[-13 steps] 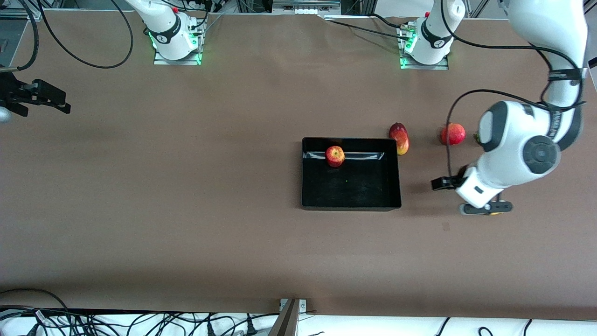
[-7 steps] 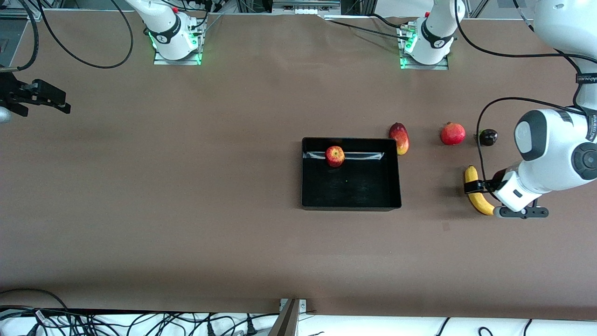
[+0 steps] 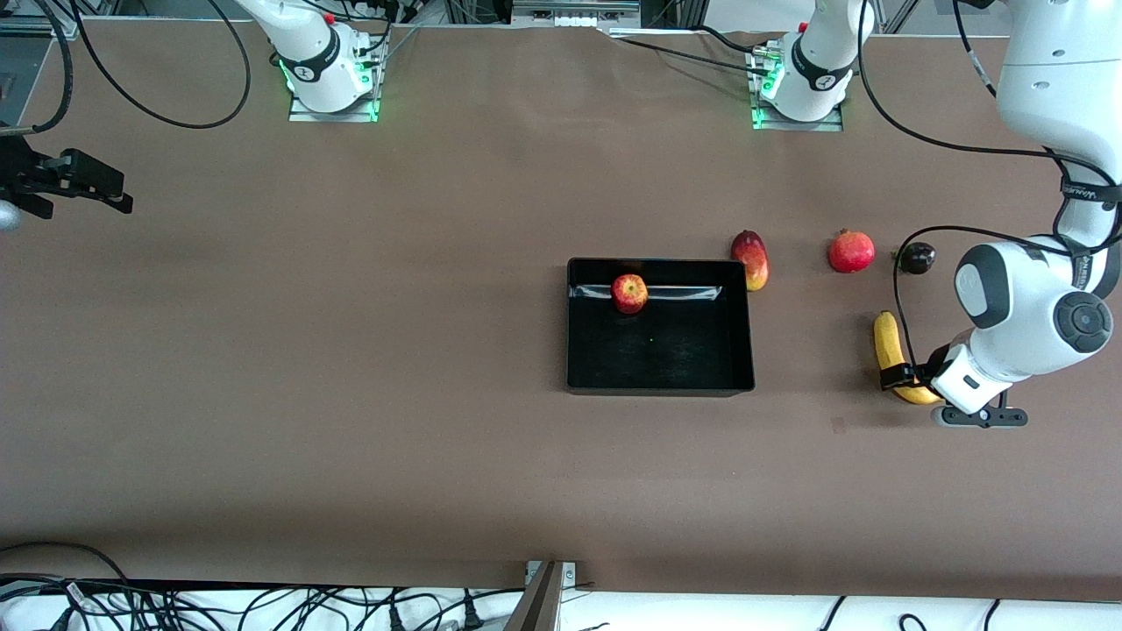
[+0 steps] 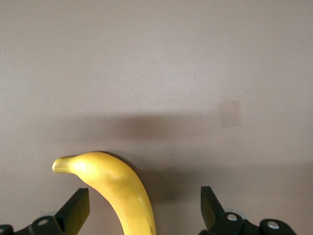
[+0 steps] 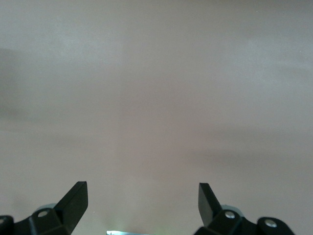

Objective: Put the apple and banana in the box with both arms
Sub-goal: 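Move the left gripper down to the yellow banana, then grasp the banana with the left gripper and lift it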

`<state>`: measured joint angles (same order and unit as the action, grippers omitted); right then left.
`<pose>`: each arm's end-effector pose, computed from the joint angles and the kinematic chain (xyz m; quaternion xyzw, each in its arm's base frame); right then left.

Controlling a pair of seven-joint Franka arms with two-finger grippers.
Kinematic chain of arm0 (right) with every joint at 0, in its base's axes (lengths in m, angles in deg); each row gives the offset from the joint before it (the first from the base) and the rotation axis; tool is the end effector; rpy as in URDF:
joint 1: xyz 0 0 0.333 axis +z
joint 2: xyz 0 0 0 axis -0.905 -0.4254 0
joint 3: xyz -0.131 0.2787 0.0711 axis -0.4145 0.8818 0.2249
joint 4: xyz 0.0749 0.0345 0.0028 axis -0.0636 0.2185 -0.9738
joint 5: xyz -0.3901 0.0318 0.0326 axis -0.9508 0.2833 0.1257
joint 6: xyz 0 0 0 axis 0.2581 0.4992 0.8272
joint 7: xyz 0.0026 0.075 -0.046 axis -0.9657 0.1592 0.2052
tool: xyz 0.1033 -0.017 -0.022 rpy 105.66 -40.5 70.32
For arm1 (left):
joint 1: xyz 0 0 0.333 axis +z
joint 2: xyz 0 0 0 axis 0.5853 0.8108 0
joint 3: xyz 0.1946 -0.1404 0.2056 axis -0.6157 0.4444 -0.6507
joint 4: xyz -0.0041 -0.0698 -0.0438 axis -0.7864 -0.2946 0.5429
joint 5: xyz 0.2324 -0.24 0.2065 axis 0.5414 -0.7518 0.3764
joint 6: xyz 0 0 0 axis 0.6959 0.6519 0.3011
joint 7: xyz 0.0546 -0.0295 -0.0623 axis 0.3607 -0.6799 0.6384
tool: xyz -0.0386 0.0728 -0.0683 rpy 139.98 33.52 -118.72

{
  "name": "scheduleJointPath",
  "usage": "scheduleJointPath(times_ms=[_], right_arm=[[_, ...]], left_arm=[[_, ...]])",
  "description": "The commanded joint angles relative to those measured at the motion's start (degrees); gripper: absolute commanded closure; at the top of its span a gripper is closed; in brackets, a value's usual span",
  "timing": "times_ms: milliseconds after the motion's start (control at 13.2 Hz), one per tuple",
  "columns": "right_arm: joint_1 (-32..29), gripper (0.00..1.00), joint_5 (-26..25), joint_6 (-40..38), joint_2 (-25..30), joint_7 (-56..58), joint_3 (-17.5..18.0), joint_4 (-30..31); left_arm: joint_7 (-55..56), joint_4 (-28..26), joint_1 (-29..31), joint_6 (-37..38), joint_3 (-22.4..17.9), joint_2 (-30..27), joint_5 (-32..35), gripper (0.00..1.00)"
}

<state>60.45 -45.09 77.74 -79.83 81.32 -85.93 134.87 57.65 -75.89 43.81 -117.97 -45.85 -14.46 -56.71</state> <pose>0.5623 -0.0245 0.6151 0.9985 0.0443 -0.0325 0.0012 0.6629 0.0949 0.2273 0.9998 -0.0003 0.0167 0.0079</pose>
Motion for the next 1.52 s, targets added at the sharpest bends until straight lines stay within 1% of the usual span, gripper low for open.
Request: scheduleJointPath(times_ms=[0,76,456,532,608,684,911,1291,1367,1443], right_arm=[[-0.1,0.00,-0.6,-0.6,-0.5,-0.1,0.3,-1.3],[-0.1,0.00,-0.6,-0.6,-0.5,-0.1,0.3,-1.3],[-0.1,0.00,-0.6,-0.6,-0.5,-0.1,0.3,-1.3],[-0.1,0.00,-0.6,-0.5,-0.5,-0.1,0.3,-1.3],[-0.1,0.00,-0.6,-0.5,-0.5,-0.1,0.3,-1.3],[-0.1,0.00,-0.6,-0.5,-0.5,-0.1,0.3,-1.3],[-0.1,0.00,-0.6,-0.5,-0.5,-0.1,0.3,-1.3],[-0.1,0.00,-0.6,-0.5,-0.5,-0.1,0.3,-1.3],[-0.1,0.00,-0.6,-0.5,-0.5,-0.1,0.3,-1.3],[-0.1,0.00,-0.6,-0.5,-0.5,-0.1,0.3,-1.3]], left_arm=[[-2.5,-5.0,1.3,-5.8,0.3,-0.7,0.4,0.00],[-2.5,-6.8,1.8,-7.8,0.3,-0.8,0.5,0.00],[-2.5,-11.0,3.4,-11.7,0.4,-1.0,0.5,0.00],[-2.5,-11.0,3.4,-11.7,0.4,-1.0,0.5,0.04],[-2.4,-11.0,3.4,-11.7,0.4,-1.0,0.5,0.20],[-2.4,-11.0,3.3,-11.7,0.4,-1.0,0.5,0.44],[-2.4,-11.0,3.2,-11.5,0.5,-1.5,0.5,1.00],[-2.3,-10.9,2.9,-11.2,0.7,-2.6,0.5,1.00],[-1.8,-10.9,2.6,-10.2,0.7,-4.2,0.5,1.00],[-1.2,-10.8,2.0,-6.6,1.0,-5.9,0.4,1.00]])
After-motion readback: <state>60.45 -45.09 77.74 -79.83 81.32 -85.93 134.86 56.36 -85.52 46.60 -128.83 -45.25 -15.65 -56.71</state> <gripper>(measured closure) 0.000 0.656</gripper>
